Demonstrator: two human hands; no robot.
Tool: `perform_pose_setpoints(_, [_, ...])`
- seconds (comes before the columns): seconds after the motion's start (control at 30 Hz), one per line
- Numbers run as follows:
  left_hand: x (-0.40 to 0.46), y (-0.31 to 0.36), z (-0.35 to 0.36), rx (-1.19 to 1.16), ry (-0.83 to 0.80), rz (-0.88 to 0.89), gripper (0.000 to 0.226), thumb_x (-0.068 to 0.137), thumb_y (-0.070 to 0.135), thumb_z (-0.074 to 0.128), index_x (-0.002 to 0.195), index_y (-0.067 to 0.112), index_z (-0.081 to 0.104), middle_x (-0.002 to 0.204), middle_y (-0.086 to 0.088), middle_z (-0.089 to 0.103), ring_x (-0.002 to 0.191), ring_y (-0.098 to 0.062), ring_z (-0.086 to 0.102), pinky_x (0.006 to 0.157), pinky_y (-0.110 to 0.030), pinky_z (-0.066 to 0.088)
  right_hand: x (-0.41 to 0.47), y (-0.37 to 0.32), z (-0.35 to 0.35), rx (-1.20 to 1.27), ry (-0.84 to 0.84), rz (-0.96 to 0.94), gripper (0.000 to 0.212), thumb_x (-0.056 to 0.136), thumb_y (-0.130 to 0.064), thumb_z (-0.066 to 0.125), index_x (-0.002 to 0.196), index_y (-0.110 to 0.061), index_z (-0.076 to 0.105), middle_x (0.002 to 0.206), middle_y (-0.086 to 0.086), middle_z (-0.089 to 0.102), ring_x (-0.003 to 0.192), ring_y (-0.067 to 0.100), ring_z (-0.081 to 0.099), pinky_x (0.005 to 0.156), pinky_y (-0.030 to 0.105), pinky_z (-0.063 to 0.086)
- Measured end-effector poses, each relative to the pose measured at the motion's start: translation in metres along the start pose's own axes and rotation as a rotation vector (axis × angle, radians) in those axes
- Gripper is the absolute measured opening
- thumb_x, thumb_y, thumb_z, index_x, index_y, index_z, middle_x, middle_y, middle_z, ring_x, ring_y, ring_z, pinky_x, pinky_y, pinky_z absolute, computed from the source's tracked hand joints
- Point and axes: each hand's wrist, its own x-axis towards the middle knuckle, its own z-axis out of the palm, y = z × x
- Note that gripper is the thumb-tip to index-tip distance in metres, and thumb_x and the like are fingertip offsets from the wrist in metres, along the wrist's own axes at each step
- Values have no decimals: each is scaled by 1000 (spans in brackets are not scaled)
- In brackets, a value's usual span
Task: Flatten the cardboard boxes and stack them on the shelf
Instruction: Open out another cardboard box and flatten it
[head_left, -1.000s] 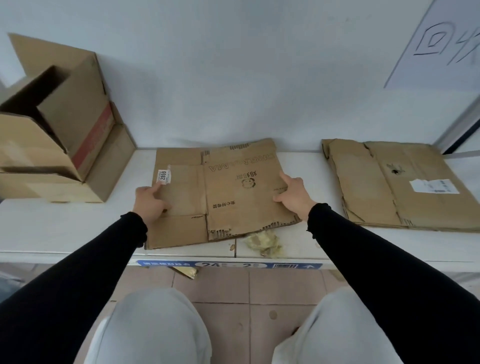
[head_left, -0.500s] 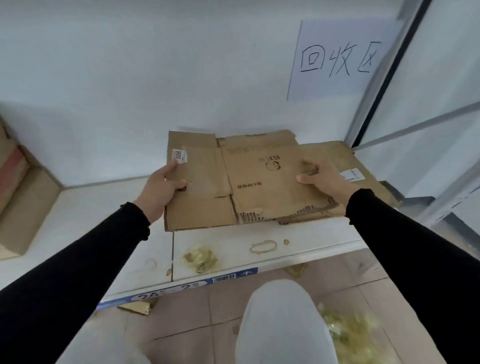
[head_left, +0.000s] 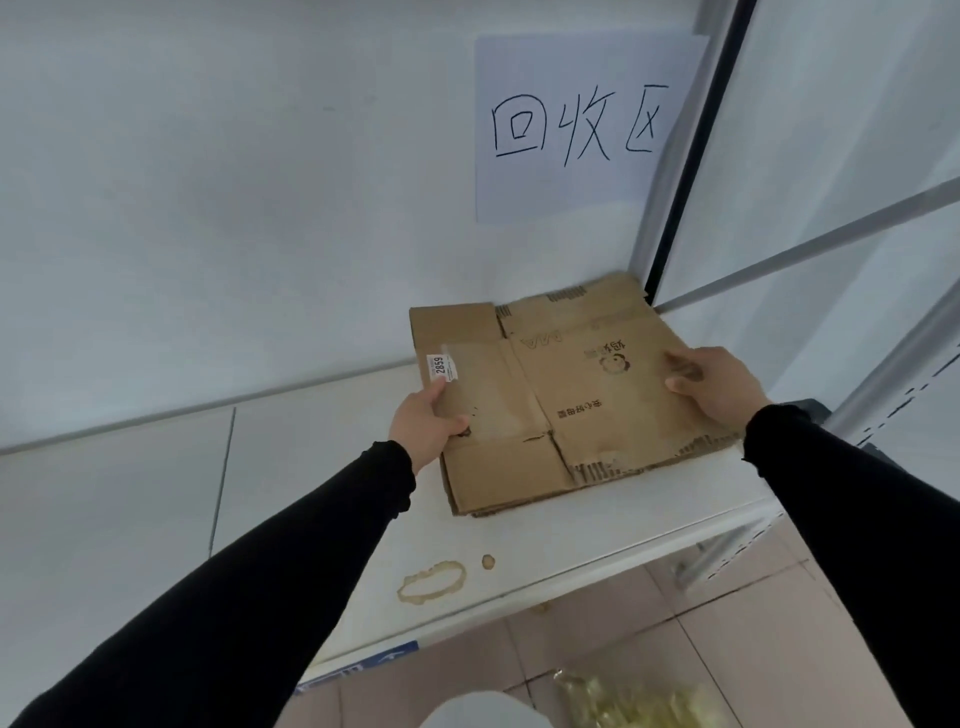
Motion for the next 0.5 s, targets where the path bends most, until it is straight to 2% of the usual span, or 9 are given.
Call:
perform_pose_setpoints(0.07, [9,-8,6,154,-8,-3,78,92,27,72,158,19,32,150,-6,46,129,-23,52,108,-32,44,10,6,9,-129,-14,0,50,99,-35,60,148,-32,50,149,12,46,129,36,49,109,46,41])
perform_pose_setpoints(0.13, [17,-12,8,246,-16,-19,76,92,35,72,157,23,34,144,-10,40,129,-28,49,105,-31,43,13,10,17,-229,-30,3,47,103,-36,51,150,-33,46,155,13,38,133,41,41,110,50,38])
perform_pose_setpoints(0.23, [26,-16,6,513,-53,-5,75,94,48,64,158,28,30,144,-12,30,133,-33,34,112,-37,35,12,16,28,-410,-96,-8,45,105,-38,33,150,-36,36,154,11,39,132,41,39,104,53,41])
perform_pose_setpoints(0.3, [30,-14,5,682,-68,15,76,95,54,58,158,28,26,150,-13,28,137,-35,25,114,-40,30,8,16,32,-508,-109,-10,45,106,-36,29,151,-35,29,154,8,39,133,39,38,104,54,39])
perform_pose_setpoints(0.33, [31,-13,5,733,-77,14,76,95,56,56,159,28,25,152,-13,26,139,-35,23,114,-41,31,6,14,33,-545,-89,-13,43,106,-33,31,149,-32,31,151,8,42,131,38,40,103,54,39])
perform_pose_setpoints(0.43, [29,-6,-1,855,-114,38,74,98,55,52,159,28,22,160,-13,19,142,-37,22,114,-44,32,-3,-12,35,-638,14,-2,35,99,-21,40,132,-20,52,131,10,54,116,35,47,96,51,45])
perform_pose_setpoints(0.5, [23,0,-15,903,-118,95,71,100,47,52,160,24,21,164,-11,16,146,-36,21,116,-44,30,-14,-37,38,-679,9,-46,43,92,-24,38,131,-22,57,131,9,54,114,34,48,97,49,45])
